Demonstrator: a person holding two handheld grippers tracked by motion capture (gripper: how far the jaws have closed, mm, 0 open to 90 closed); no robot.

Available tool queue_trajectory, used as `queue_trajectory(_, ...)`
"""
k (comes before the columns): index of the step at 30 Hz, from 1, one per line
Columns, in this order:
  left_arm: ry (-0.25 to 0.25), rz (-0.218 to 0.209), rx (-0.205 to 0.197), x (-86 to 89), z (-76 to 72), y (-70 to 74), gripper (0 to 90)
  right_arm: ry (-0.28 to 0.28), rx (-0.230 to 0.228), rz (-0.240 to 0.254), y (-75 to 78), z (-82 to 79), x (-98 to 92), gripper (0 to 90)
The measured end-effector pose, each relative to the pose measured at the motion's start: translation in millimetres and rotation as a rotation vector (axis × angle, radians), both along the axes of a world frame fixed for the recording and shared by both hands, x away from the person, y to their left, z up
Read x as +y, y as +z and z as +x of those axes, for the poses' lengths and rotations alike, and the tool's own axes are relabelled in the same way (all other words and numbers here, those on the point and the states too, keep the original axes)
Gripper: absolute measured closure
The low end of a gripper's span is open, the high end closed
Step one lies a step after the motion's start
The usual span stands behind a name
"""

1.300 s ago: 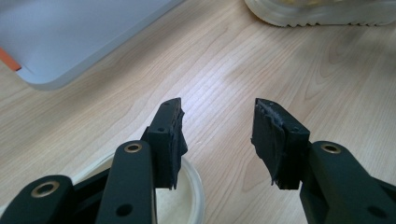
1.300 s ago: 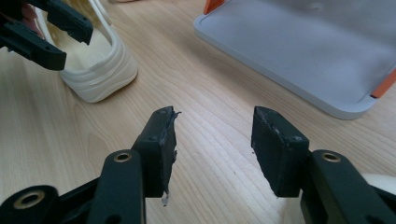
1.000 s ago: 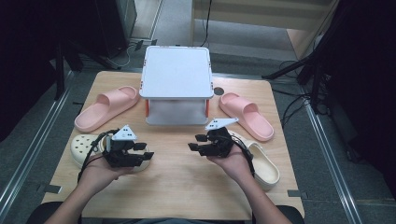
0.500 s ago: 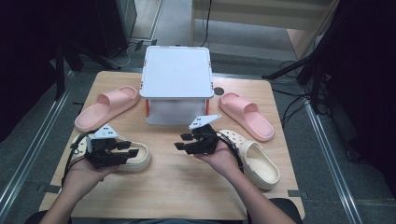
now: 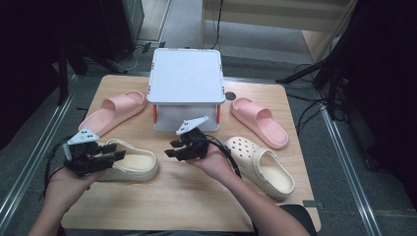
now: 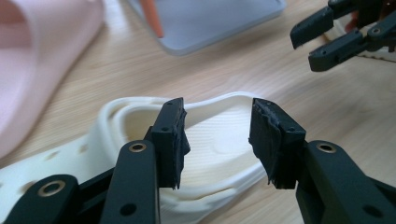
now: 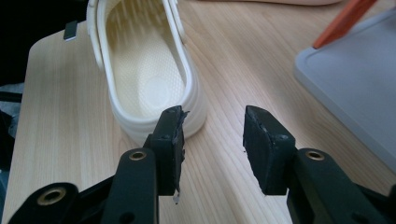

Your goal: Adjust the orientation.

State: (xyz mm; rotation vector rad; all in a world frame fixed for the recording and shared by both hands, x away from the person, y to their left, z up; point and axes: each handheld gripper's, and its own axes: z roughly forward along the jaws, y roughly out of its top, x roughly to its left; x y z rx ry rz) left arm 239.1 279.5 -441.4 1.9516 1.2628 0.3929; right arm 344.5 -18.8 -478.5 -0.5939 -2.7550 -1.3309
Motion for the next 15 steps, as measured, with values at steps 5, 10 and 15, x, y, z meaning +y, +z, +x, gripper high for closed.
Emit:
queue_trajectory(5,0.025,-0.002,0.008,8.9,0.8,-1.9,55.2,0.027,0.011,-0.001,-6.8,4.7,20.8,58.9)
queue_trajectory(10,0.033,-0.008,0.006,13.8,1.2,-0.9,54.6,0.054,0.003,-0.002,-10.4,7.8,41.2,58.7)
queue_trajectory(15,0.028,0.000,0.017,14.8,0.9,-1.4,54.2,0.087,-0.006,0.005,-14.2,11.6,67.9,58.7)
